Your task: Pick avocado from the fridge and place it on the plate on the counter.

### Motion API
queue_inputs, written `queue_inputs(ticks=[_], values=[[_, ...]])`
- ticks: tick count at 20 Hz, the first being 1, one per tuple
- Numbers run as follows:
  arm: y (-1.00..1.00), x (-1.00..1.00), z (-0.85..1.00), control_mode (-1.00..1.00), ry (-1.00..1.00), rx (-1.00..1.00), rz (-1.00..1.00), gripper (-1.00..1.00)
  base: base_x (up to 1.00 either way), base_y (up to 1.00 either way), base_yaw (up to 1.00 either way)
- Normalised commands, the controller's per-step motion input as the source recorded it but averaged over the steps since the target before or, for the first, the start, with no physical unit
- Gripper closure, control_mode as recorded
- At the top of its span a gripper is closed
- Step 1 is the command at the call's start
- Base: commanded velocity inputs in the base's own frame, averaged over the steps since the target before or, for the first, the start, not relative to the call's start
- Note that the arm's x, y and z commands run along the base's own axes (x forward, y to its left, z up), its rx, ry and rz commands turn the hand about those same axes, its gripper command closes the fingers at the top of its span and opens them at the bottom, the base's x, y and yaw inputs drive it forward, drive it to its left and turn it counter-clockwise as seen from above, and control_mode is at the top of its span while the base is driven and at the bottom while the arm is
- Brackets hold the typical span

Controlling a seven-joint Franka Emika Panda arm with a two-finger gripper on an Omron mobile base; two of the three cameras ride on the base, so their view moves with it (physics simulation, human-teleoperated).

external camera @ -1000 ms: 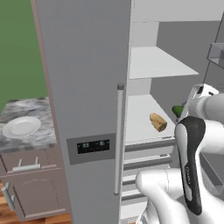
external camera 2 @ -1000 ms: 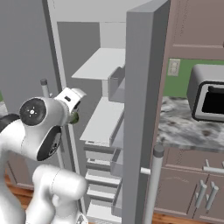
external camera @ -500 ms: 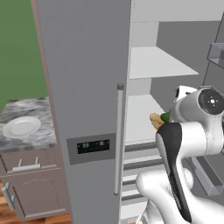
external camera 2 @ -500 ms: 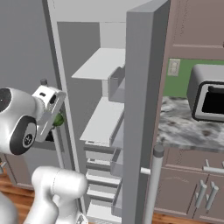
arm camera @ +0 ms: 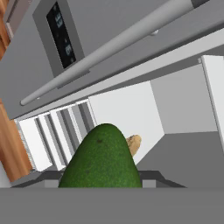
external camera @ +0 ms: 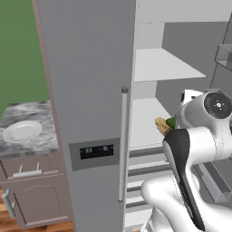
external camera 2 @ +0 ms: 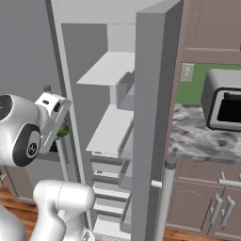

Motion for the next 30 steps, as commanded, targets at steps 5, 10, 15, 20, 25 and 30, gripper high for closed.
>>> queue_inputs(ticks=[5, 10, 15, 20, 25, 30], values=[[0.00, 0.00, 0.00, -1.00, -0.02, 0.00, 0.00, 1.00, 0.00, 0.00, 0.00], [0.00, 0.00, 0.00, 1.00, -0.02, 0.00, 0.00, 1.00, -0.28, 0.00, 0.00], [0.00, 0.00, 0.00, 1.00, 0.00, 0.00, 0.00, 1.00, -0.42, 0.00, 0.00], [0.00, 0.00, 0.00, 1.00, 0.00, 0.00, 0.00, 1.00, -0.17, 0.17, 0.00], [0.00, 0.00, 0.00, 1.00, 0.00, 0.00, 0.00, 1.00, -0.04, 0.50, -0.06], [0.00, 0.00, 0.00, 1.00, 0.00, 0.00, 0.00, 1.00, 0.00, 0.64, -0.11]])
